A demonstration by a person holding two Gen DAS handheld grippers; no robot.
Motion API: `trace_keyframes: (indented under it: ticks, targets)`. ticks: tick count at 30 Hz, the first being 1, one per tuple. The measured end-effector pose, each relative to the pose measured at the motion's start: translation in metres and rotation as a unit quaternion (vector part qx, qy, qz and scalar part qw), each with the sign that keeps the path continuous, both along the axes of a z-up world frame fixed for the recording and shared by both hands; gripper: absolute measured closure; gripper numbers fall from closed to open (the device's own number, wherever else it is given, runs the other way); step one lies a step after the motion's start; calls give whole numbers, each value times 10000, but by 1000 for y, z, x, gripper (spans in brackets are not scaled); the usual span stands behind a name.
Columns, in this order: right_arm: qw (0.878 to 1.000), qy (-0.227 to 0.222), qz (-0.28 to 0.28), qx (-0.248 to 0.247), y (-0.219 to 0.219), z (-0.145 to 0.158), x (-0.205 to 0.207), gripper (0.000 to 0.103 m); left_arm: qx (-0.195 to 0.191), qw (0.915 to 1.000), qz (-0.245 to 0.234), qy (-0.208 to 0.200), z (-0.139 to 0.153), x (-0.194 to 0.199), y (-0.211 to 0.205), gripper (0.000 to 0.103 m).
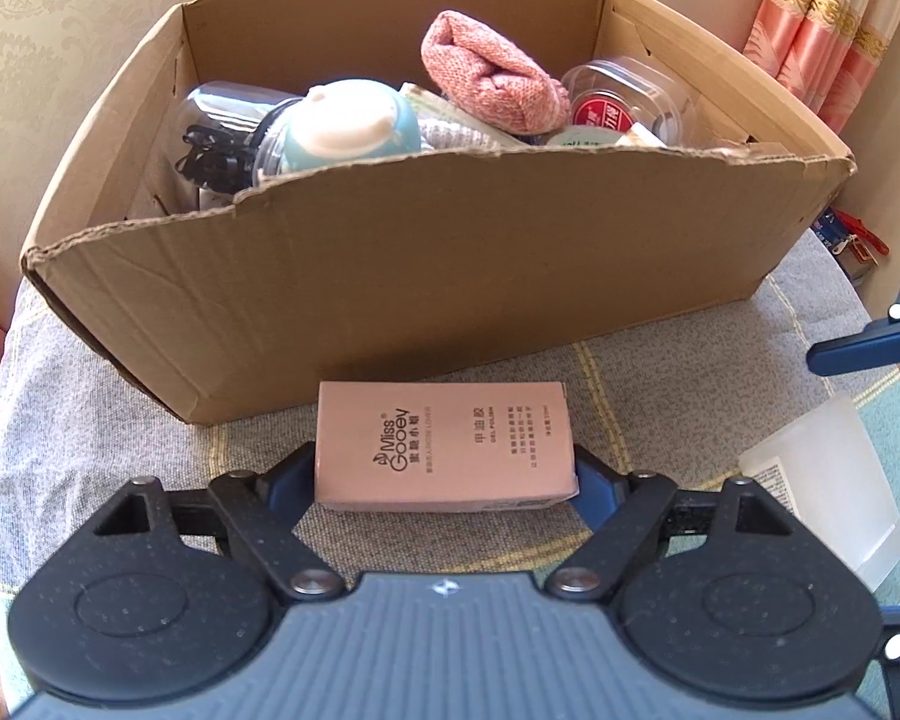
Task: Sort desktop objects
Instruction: 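Close the left tool on the pink box while the right tool grips the white bottle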
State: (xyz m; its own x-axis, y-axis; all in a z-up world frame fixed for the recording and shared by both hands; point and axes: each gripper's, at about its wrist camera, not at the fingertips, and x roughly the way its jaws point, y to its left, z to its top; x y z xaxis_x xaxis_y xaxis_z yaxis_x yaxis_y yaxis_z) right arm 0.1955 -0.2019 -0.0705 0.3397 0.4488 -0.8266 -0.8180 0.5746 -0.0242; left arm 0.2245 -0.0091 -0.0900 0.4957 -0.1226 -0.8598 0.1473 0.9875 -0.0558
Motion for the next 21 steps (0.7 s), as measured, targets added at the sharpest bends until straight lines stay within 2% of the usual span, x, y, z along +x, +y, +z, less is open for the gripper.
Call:
trace_keyframes:
  ticks: [4, 6, 12, 15, 21]
  targets:
    - [9978, 372, 515, -175, 16, -10, 12, 0, 0, 10000, -18, 15, 0, -2, 3, 19]
    - [9963, 582, 565, -285, 18, -15, 15, 0, -9, 10000, -36, 16, 0, -3, 4, 19]
    - [9937, 831, 580, -486, 6, -15, 4, 0, 16, 9999, -125, 2, -1, -8, 8, 19]
    - [9919, 889, 604, -679, 2, -17, -6, 0, 13, 9999, -155, -3, -2, -11, 11, 19]
    - [9924, 638, 457, -944, 4, -23, -23, 0, 132, 9996, -257, -11, -4, -16, 14, 19]
